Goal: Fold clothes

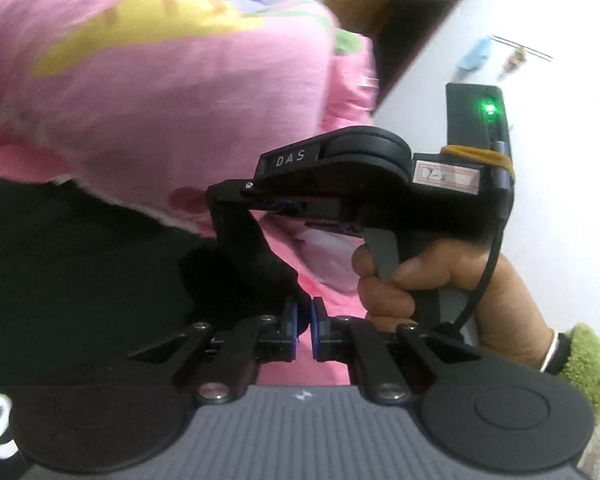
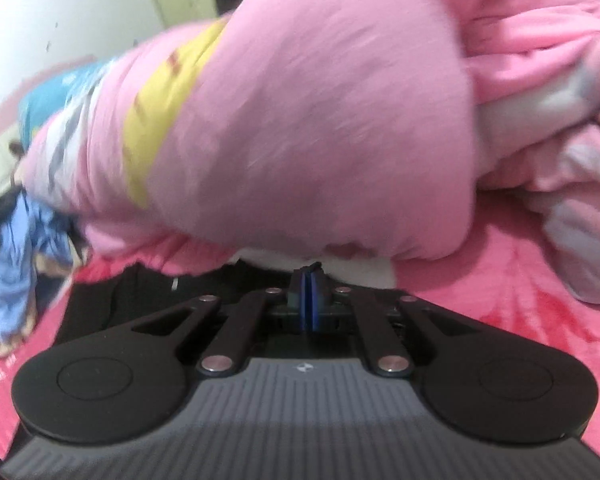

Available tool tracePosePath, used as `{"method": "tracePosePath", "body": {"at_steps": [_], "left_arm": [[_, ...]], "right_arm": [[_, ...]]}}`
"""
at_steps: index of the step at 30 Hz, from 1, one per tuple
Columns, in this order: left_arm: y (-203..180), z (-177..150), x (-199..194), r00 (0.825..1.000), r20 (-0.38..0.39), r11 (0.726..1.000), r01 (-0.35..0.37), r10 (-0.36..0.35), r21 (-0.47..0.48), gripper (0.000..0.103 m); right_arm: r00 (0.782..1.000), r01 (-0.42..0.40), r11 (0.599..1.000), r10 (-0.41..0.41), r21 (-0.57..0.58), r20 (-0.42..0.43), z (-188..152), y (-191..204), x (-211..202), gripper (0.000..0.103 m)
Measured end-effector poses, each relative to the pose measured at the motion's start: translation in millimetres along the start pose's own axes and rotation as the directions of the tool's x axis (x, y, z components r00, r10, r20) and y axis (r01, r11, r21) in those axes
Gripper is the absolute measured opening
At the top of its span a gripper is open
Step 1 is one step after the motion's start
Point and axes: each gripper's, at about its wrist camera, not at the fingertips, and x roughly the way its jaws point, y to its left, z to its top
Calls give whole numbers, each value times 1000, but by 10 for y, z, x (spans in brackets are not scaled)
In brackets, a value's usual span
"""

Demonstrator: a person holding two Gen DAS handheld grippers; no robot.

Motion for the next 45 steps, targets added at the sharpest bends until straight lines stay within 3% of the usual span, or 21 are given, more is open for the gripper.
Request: {"method": "tracePosePath", "body": {"at_steps": [4,7,8,11,15,18,21,23,29,32,38,40,45], "left_arm": [[287,-48,-84,999,-34,997,-40,38,-73,14],[543,-78,-91,992,-106,989,-79,66,-126,36],[626,-83,-117,990,-121,986,-91,74,-141,38],[840,-32,-252,988,-127,980,-105,84,-170,43],[1079,158,-441,991,-99,978,-102,85,-181,44],[1168,373,-443,987,-102,980,-140,127,-138,44],[1187,639,-189,977,-163,982,-157,138,-108,45],[1124,740,37,972,-192,984,-155,135,-91,45],[1054,976,840,946,-274,984,-174,173,18,47],[1069,959,1084,934,-281,975,-207,221,79,47],[1067,957,1253,942,-277,981,-175,191,84,42],[1061,950,1279,941,-281,981,-172,191,92,31],[1048,897,1258,938,-282,977,-168,199,130,21]], "right_arm": [[997,-10,999,6,-49,-83,-104,165,323,4],[989,-33,999,31,-11,-141,-225,192,473,6],[988,-50,999,52,19,-148,-254,177,462,8],[992,-113,980,121,162,-39,-335,6,159,23],[980,-178,917,131,358,150,-549,-277,-496,25],[978,-185,871,115,455,177,-875,-354,-802,26],[980,-193,810,127,555,155,-1197,-379,-822,27],[978,-202,790,133,579,159,-1327,-356,-780,27],[988,-120,931,79,344,130,-1318,99,-584,27],[988,-66,972,32,226,151,-1276,274,-631,27],[990,-11,993,-6,121,140,-1186,413,-580,28],[993,30,995,-41,95,112,-1144,453,-478,29],[995,86,995,-88,45,53,-1143,542,-293,29]]}}
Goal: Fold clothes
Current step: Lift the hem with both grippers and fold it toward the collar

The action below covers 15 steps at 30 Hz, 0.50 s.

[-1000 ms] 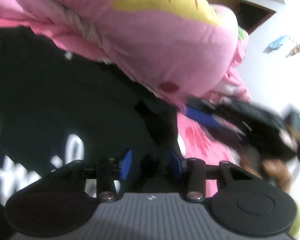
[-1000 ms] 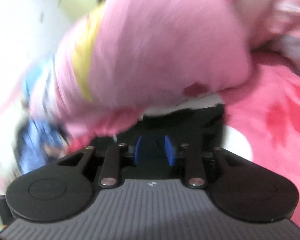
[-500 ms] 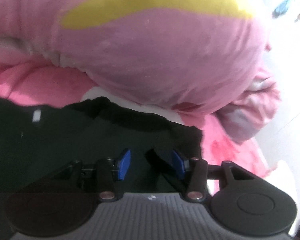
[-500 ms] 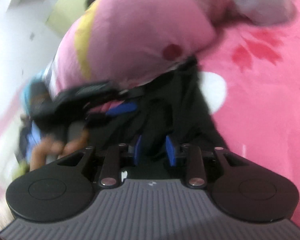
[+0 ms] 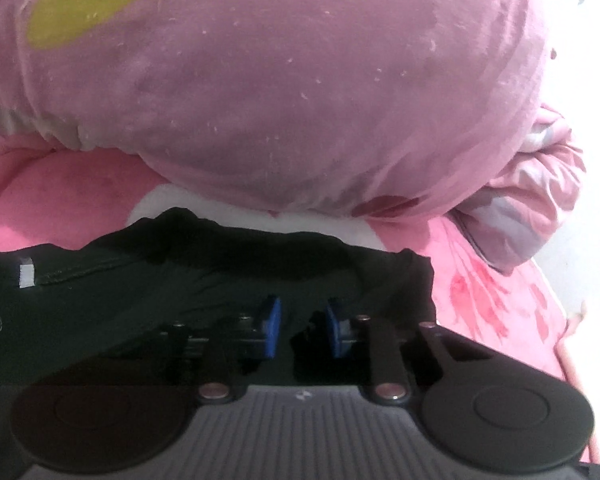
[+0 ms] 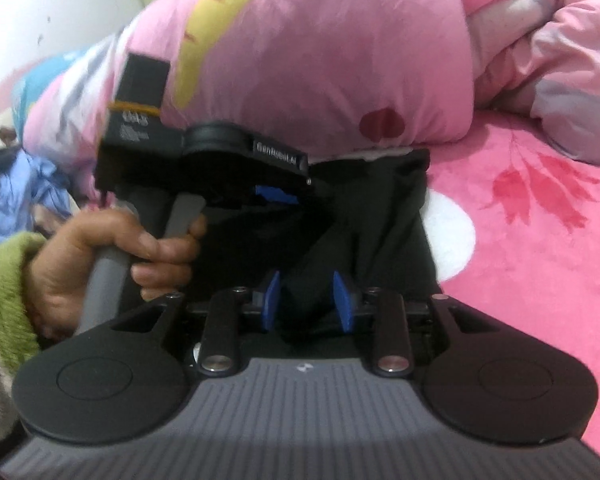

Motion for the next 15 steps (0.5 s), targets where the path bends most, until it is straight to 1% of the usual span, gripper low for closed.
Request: {"method": "tracePosePath", "body": {"at_steps": [1,2,3,5,6,7,12,15], "left_arm": [[-5,-12,2,1000,0,1000,-3,3,9,20],[-17,-26,8,1000,2,1000,-13,13,22,16],[-31,-40,18,999,7,999,-31,31,39,8],[-41,-63,28,999,18,998,-49,48,50,2],[-31,-71,19,999,26,998,-47,46,42,1],[-21,-79,10,999,33,998,-44,43,34,1],[111,-80,-166,997,82,999,-9,12,-37,0],[212,-80,-249,996,91,996,5,3,-86,0]], "right_arm": [[1000,6,1000,-6,-7,-8,-18,15,21,29],[1000,9,1000,-10,-16,-17,-32,29,47,29],[999,18,1000,-19,-23,-26,-43,42,75,29],[999,30,999,-31,-46,-28,-53,64,122,29],[999,34,998,-36,-55,-24,-59,70,139,22],[999,33,998,-34,-57,-20,-66,73,145,5],[999,22,996,-18,-90,42,-76,129,-31,4],[998,5,994,1,-111,58,-73,187,-109,4]]}}
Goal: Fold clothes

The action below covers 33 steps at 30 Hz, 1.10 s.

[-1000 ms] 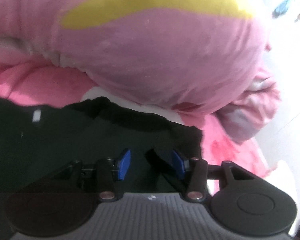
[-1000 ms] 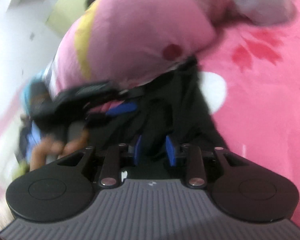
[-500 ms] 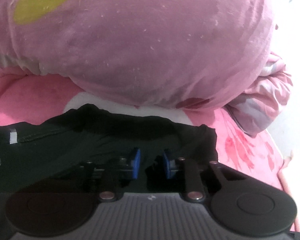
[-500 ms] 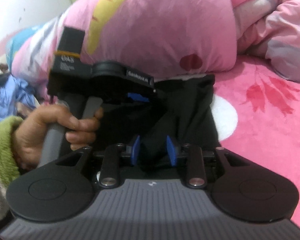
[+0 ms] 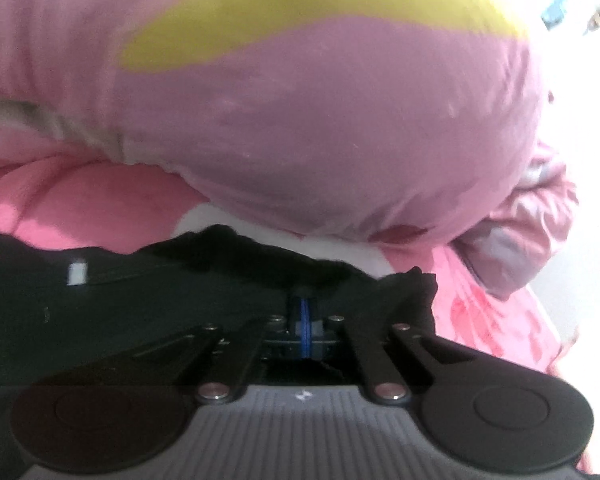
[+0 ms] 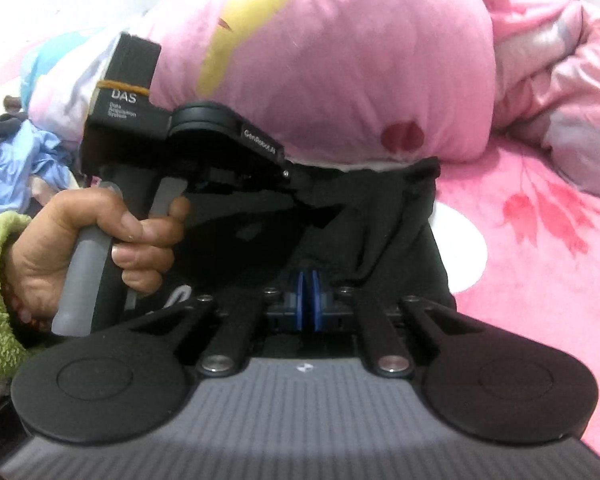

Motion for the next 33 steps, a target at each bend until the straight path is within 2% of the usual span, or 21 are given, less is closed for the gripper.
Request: {"method": "tracePosePath", "body": {"at_steps": [9,14,17,20,22,25,27,30,31,33], "left_arm": [[191,-38,32,998,17,998,-60,61,-37,1],[273,-71,86,999,21,998,-48,49,-46,2],[254,-69,63,999,33,999,-23,25,-45,13],[207,-11,-13,998,61,999,-16,18,-34,25],[144,1,-94,996,93,1000,-12,14,-18,30],[4,-52,-269,990,134,999,30,-33,24,33],[-130,-120,-343,985,152,995,70,-82,78,36],[-291,-242,-262,981,124,981,132,-150,142,38],[-318,-284,-194,984,107,980,125,-142,152,38],[-330,-366,-68,993,83,984,68,-82,166,37]], "right_arm": [[995,-67,997,65,-27,-70,-70,53,32,4],[990,-94,996,94,3,-108,-85,-9,83,4],[985,-117,993,116,0,-129,-92,-25,104,4],[977,-152,988,150,-2,-151,-99,-24,114,9],[972,-180,984,179,8,-155,-106,-43,120,21],[957,-248,968,250,36,-149,-128,-91,84,35],[942,-301,952,307,62,-138,-140,-132,26,41],[905,-398,907,413,137,-107,-139,-290,-65,41],[902,-408,899,424,161,-83,-129,-360,-111,40],[925,-367,903,380,226,-18,-101,-578,-220,40]]}}
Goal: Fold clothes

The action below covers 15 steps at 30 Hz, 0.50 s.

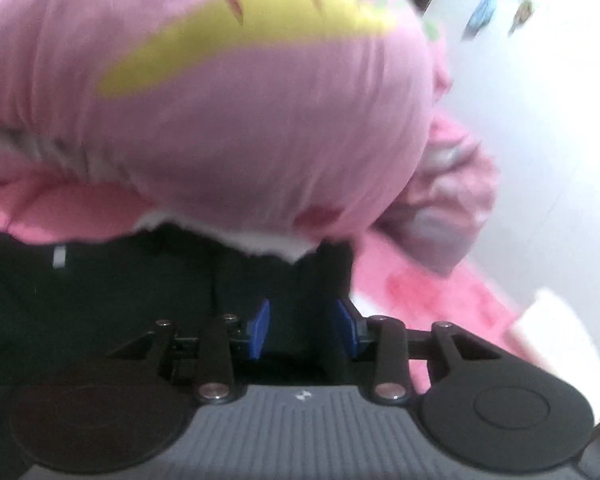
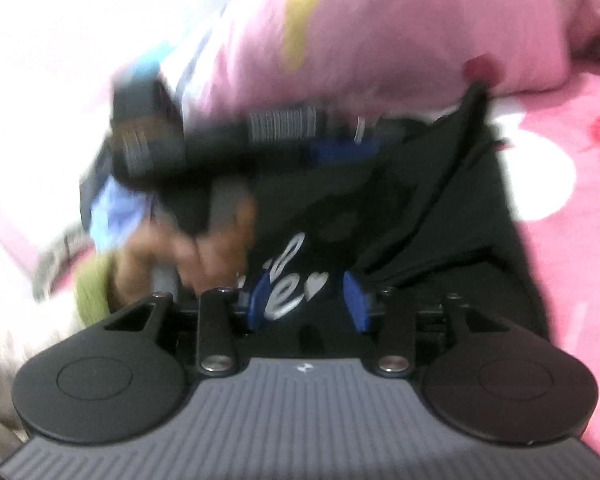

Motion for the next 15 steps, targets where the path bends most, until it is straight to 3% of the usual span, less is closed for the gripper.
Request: {"method": "tracePosePath", "body": {"at_steps": [2,5,15], "left_arm": [[38,-79,85,999,-21,999,-43,43,10,36],[159,-102,128,999,-18,999,-38,38,-26,35],[400,-149,113,1000,7,992,-1,2,-123,33]], "right_arm": [[994,85,995,-88,55,59,46,-146,-128,40],[976,173,975,-189,140,105,93,-332,-221,40],[938,295,928,-327,226,118,244,-456,-126,37]]}}
